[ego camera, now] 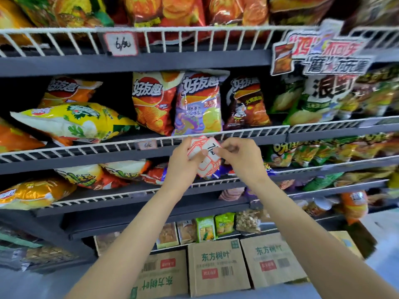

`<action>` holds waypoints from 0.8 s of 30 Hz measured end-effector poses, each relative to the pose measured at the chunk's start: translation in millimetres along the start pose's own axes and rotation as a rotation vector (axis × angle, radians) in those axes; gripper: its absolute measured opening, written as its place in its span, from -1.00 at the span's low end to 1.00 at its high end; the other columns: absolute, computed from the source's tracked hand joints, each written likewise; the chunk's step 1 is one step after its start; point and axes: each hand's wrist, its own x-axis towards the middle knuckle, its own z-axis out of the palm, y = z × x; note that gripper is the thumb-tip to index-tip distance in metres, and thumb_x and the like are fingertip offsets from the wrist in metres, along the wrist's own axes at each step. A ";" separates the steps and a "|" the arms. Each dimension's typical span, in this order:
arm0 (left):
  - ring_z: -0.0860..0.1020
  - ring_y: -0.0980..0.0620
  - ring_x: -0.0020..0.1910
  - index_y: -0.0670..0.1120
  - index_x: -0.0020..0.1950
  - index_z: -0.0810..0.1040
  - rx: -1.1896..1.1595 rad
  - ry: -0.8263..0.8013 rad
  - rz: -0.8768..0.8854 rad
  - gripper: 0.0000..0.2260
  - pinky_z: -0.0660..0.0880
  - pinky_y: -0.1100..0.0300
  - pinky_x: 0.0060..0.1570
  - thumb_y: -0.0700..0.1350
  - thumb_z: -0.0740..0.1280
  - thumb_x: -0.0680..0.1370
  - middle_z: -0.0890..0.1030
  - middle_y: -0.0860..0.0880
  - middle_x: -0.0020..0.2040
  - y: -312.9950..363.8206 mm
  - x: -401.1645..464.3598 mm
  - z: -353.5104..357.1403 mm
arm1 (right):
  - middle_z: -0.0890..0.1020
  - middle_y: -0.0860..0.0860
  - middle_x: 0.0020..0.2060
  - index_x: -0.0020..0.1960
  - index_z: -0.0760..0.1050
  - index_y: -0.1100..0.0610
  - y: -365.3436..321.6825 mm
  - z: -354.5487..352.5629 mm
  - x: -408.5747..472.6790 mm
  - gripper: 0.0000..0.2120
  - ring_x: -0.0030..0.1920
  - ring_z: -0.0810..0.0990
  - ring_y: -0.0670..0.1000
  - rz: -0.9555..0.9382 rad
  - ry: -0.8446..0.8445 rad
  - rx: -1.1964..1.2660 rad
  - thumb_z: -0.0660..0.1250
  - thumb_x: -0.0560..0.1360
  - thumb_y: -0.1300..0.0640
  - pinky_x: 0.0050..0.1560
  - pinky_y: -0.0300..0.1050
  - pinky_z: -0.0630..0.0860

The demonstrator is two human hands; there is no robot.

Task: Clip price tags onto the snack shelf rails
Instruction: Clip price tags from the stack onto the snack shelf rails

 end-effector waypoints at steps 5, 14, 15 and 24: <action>0.57 -0.08 0.08 0.03 0.08 0.46 -0.031 -0.040 0.020 -0.88 0.51 -0.17 0.08 -0.07 0.28 0.56 0.58 -0.07 0.09 36.6 -15.4 109.4 | 0.50 -0.11 -0.48 -0.30 0.52 0.12 58.1 -99.0 -16.2 -0.83 -0.46 0.44 -0.21 -0.032 0.071 -0.037 0.41 0.45 0.13 -0.40 -0.41 0.31; 0.59 -0.17 0.00 -0.08 -0.02 0.47 -0.170 -0.068 0.003 -0.96 0.52 -0.18 0.01 -0.15 0.25 0.55 0.60 -0.15 -0.02 95.9 -33.0 270.3 | 0.54 -0.09 -0.41 -0.18 0.60 0.16 138.1 -245.4 -21.5 -0.89 -0.36 0.51 -0.11 -0.042 0.095 -0.140 0.37 0.49 0.15 -0.33 -0.38 0.37; 0.60 -0.15 -0.03 -0.04 -0.07 0.47 -0.169 -0.077 0.014 -0.98 0.52 -0.16 -0.01 -0.14 0.26 0.55 0.61 -0.12 -0.06 100.0 -29.7 282.1 | 0.55 -0.09 -0.40 -0.16 0.61 0.16 144.8 -257.1 -18.6 -0.89 -0.36 0.52 -0.11 -0.042 0.089 -0.154 0.36 0.49 0.15 -0.32 -0.36 0.38; 0.57 -0.12 0.05 -0.03 0.05 0.48 -0.116 -0.122 0.043 -0.92 0.50 -0.19 0.11 -0.08 0.24 0.59 0.58 -0.15 0.03 115.4 36.7 382.2 | 0.61 -0.01 -0.47 -0.16 0.64 0.19 204.6 -340.5 36.3 -0.81 -0.46 0.54 -0.27 -0.003 0.130 -0.190 0.31 0.53 0.13 -0.42 -0.44 0.39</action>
